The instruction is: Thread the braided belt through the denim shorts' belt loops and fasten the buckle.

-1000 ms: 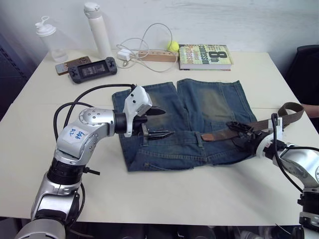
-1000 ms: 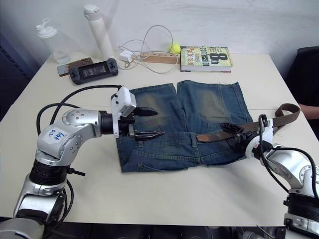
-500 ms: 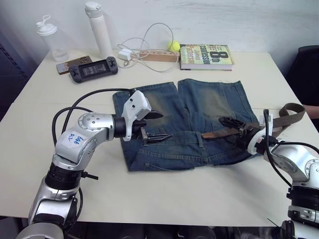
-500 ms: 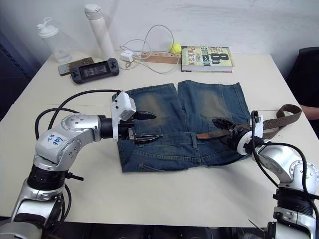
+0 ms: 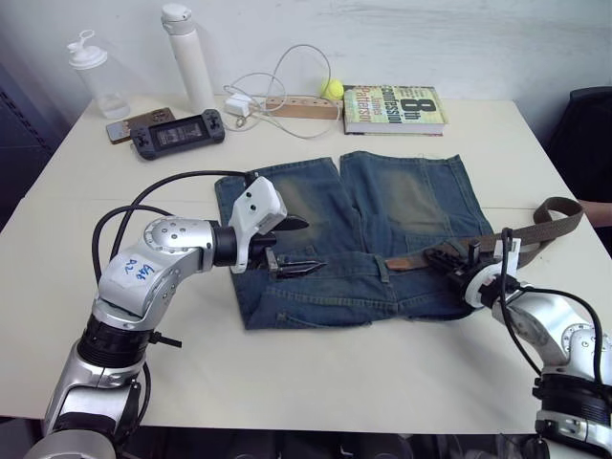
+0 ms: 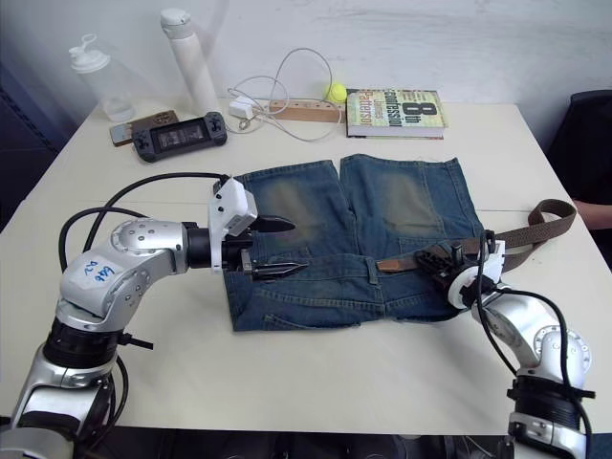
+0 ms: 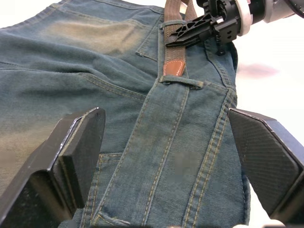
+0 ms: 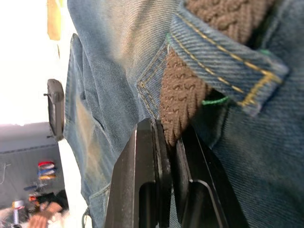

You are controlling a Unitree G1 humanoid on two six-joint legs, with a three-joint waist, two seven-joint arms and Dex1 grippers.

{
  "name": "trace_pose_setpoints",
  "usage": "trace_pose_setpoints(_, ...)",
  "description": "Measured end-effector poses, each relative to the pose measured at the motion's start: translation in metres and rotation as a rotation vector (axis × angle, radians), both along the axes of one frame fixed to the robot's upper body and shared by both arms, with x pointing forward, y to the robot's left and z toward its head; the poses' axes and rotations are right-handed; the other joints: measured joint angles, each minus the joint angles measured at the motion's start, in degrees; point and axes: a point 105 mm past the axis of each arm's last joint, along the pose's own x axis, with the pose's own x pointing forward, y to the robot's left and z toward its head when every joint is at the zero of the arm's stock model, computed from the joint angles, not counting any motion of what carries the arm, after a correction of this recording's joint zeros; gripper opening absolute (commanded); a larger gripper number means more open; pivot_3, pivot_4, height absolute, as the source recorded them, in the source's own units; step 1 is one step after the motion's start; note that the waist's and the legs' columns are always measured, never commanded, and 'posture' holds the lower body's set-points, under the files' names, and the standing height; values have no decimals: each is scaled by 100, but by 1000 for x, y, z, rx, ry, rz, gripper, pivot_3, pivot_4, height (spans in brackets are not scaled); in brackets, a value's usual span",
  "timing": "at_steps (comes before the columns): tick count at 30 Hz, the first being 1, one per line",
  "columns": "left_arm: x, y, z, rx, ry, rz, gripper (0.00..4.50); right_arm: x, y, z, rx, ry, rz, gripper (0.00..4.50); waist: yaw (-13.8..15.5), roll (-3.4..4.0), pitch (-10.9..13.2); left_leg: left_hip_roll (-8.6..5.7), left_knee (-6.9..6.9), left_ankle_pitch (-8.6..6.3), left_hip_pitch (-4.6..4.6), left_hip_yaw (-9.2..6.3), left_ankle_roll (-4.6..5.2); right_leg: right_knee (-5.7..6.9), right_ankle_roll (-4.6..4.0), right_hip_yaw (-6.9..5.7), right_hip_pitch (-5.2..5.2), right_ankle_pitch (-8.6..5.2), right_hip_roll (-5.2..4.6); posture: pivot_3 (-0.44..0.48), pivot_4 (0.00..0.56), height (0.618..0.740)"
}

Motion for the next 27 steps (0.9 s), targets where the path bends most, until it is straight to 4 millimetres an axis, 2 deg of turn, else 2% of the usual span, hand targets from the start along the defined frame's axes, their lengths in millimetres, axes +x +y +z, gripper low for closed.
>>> trace_pose_setpoints(4,0,0,0,1,1,-2,4500,-9,17,-3,-32,-40,38,22,-11,0,0,1,-8,0,4,-1,0,-2,0,0,0,0,0,0,150,735)
trace_pose_setpoints(10,-1,0,-1,7,5,-11,4500,-12,30,-2,78,-86,9,22,-90,0,0,1,-11,1,7,-3,-2,0,-1,1,0,-1,-1,0,150,735)
trace_pose_setpoints(14,-2,-4,-1,16,2,-25,4500,-13,29,0,98,-100,10,22,-122,0,0,1,-21,2,9,-3,-4,-1,-3,1,-1,-2,-2,0,150,735)
trace_pose_setpoints(19,0,-4,-2,21,8,-28,4500,-17,15,1,25,-123,38,22,-105,4,3,0,-22,2,7,-2,-3,-6,-3,0,-1,-2,-4,0,150,735)
trace_pose_setpoints(27,2,-4,-3,28,13,-28,4500,-19,25,-1,14,-172,93,22,-125,4,3,0,-25,2,9,-3,-3,-6,-3,1,-1,-2,-4,0,150,735)
